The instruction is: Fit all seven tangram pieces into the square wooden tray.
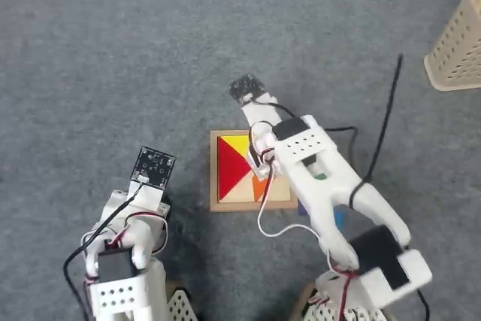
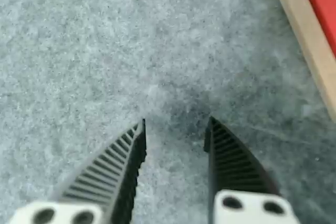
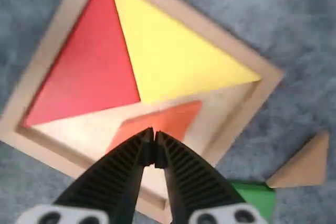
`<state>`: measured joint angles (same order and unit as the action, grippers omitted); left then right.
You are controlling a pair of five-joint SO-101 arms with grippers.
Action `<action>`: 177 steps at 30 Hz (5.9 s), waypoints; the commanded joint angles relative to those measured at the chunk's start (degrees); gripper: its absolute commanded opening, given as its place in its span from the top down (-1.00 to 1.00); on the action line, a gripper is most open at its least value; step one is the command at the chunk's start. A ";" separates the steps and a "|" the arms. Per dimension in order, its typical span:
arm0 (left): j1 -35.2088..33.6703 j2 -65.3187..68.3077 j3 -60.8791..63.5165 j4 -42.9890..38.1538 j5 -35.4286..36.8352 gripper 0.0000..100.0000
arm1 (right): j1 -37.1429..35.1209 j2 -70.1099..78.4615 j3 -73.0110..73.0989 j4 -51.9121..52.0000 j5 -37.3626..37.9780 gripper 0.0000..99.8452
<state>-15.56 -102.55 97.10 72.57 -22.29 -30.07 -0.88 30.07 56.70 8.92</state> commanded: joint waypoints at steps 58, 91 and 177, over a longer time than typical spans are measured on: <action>0.00 -0.62 -0.40 0.18 0.35 0.65 | -12.79 2.86 2.11 0.84 1.32 0.98; 0.00 -0.62 -0.40 0.18 0.35 0.65 | 18.59 -8.84 1.58 11.21 4.40 0.67; 0.00 -0.62 -0.40 0.18 0.35 0.65 | 21.58 21.58 -24.26 11.47 9.67 0.87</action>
<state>-15.56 -102.55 97.10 72.57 -22.29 -8.00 21.89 8.53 67.52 18.24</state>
